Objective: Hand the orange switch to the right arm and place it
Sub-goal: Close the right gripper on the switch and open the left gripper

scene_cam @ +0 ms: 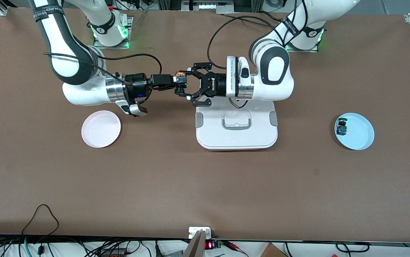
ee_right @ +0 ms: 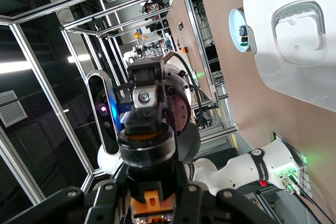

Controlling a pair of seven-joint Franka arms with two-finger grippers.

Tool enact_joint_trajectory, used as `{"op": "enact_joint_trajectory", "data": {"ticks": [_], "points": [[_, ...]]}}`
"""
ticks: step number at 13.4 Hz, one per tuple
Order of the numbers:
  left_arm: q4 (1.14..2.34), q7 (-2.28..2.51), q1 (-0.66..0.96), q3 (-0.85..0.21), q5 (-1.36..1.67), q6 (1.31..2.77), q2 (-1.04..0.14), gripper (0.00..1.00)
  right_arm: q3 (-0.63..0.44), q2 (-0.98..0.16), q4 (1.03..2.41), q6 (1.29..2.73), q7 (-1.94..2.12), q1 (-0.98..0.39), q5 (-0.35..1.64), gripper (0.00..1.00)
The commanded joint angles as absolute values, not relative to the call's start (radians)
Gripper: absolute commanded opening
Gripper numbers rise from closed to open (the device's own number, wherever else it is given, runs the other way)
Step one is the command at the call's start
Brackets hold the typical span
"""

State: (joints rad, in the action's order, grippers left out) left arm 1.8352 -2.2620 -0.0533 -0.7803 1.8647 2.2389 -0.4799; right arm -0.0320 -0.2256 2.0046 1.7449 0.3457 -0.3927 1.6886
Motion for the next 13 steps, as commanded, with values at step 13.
{"op": "enact_joint_trajectory", "data": {"ticks": [13], "points": [[1.827, -2.195, -0.072, -0.773, 1.794, 2.241, -0.453, 1.0, -0.031, -0.221, 2.005, 1.695, 0.344, -0.31, 1.657, 0.01]]}}
